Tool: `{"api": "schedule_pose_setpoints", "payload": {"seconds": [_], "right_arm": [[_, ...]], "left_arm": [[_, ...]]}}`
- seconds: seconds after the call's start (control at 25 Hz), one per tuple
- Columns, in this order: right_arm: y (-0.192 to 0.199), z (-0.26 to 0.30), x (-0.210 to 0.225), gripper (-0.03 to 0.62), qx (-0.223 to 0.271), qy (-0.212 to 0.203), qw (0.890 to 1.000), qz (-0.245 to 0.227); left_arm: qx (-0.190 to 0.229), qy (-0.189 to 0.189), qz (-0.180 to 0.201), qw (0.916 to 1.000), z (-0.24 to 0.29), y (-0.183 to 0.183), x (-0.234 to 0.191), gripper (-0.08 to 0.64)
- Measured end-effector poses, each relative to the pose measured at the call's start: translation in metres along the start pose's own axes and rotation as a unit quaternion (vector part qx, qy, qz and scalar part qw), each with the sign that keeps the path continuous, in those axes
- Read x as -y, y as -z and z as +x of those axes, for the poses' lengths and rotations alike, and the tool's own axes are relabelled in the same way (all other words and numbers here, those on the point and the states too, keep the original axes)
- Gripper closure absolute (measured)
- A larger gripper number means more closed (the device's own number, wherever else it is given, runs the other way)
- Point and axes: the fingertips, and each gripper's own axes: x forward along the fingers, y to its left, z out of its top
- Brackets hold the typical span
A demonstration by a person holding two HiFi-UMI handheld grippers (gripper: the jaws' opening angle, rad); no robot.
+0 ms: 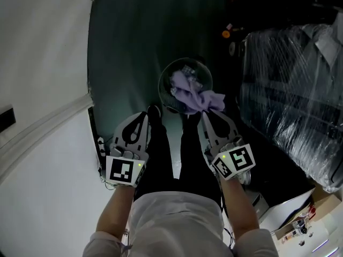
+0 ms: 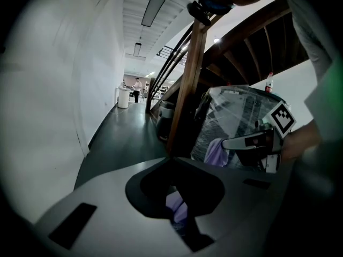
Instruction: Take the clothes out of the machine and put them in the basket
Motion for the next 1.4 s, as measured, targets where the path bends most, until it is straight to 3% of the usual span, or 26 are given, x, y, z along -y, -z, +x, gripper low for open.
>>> {"api": "schedule_pose_setpoints", "payload": {"seconds": [0.56, 0.8, 1.24, 1.4], "right_arm": [[0.090, 0.052, 0.049, 0.561, -0.051, 0.011, 0.998, 0.018], [0.129, 0.081, 0.067, 0.561, -0.085, 0.003, 0.996, 0.024], [0.208, 0.122, 0.102, 0.560, -0.158, 0.023, 0.987, 0.001], [0.232, 0.134, 0.115, 0.560, -0.187, 0.038, 0.982, 0.006]], "left_arm": [[-0.046, -0.003, -0.004, 0.9989, 0.049, 0.087, -0.011, 0.538], [-0.061, 0.013, -0.008, 0.9980, 0.070, 0.119, -0.014, 0.538], [-0.099, 0.014, -0.027, 0.9947, 0.112, 0.185, -0.024, 0.538], [-0.138, 0.028, 0.007, 0.9901, 0.129, 0.215, -0.023, 0.538]]}}
